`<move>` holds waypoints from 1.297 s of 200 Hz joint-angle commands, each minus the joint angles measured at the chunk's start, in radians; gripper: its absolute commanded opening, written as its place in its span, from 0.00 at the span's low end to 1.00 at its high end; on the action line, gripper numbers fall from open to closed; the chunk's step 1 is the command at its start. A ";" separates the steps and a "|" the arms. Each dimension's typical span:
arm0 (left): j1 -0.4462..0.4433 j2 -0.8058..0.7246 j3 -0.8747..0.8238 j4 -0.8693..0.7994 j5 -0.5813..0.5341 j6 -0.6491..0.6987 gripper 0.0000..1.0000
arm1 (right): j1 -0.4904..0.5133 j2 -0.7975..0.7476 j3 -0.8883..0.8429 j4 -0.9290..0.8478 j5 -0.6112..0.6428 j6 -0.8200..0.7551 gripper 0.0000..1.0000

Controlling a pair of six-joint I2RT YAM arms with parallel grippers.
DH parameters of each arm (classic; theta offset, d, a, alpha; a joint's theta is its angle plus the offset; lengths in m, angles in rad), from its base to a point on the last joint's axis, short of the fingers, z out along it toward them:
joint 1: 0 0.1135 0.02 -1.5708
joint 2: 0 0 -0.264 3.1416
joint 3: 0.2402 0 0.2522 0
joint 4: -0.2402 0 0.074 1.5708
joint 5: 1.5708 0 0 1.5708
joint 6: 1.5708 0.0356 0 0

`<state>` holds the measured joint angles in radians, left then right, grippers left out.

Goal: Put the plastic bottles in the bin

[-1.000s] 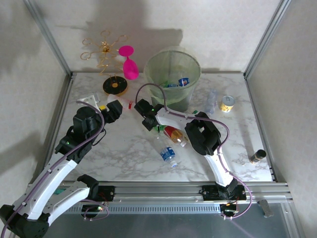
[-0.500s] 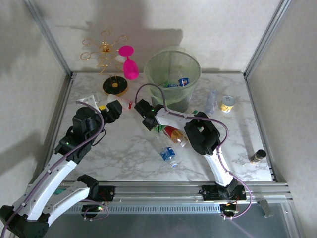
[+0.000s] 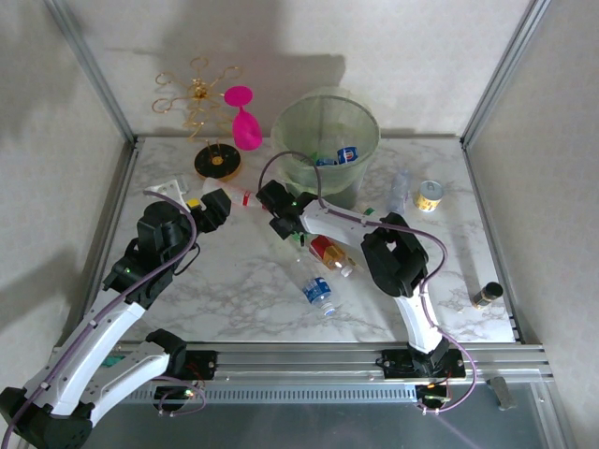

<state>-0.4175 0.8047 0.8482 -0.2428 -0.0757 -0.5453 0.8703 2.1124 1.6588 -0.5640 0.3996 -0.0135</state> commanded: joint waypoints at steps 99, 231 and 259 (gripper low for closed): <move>-0.064 0.008 0.037 0.018 0.051 -0.068 0.78 | 0.068 -0.282 -0.001 -0.026 -0.173 0.008 0.51; -0.152 0.153 0.289 0.099 0.267 0.073 0.80 | -0.119 -0.539 0.211 -0.039 -0.344 0.149 0.50; -0.152 0.179 0.227 0.109 0.189 0.094 0.79 | -0.254 -0.476 0.277 -0.040 -0.367 0.178 0.50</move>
<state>-0.5625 0.9726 1.1065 -0.1501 0.1818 -0.4988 0.7055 1.5799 1.8706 -0.5949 0.0322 0.1127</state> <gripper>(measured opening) 0.796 0.538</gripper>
